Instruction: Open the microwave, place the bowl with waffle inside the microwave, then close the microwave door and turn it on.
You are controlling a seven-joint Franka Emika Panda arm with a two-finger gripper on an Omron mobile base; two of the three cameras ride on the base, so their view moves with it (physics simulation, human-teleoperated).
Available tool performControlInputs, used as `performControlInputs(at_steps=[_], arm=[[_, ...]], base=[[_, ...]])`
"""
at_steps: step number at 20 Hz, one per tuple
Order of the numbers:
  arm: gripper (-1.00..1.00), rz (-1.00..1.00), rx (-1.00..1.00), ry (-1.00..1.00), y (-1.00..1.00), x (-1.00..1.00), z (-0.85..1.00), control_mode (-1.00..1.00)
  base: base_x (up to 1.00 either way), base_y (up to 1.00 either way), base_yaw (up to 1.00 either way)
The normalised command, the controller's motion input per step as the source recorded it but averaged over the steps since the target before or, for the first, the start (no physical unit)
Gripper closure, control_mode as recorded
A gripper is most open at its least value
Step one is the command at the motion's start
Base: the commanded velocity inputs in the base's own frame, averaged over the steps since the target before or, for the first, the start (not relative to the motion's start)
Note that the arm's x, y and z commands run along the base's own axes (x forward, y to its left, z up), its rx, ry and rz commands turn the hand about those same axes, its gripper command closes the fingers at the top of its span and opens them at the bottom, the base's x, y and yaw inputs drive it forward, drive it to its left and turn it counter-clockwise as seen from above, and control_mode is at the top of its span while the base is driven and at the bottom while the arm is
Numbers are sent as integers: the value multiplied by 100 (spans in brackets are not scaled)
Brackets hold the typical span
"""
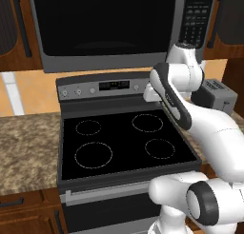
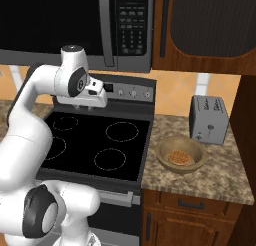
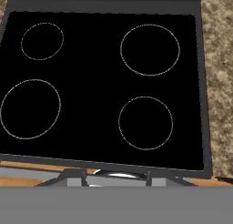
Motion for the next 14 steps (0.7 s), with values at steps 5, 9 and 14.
performControlInputs(at_steps=[5, 9, 14], arm=[[-100, 0, 12, -20, -20, -52, 7, -100], [-100, 0, 26, -40, -40, -91, 38, -100], [-100, -8, 0, -17, -35, -43, 64, -100]], base=[[0, 0, 0], [0, 0, 0], [0, 0, 0]])
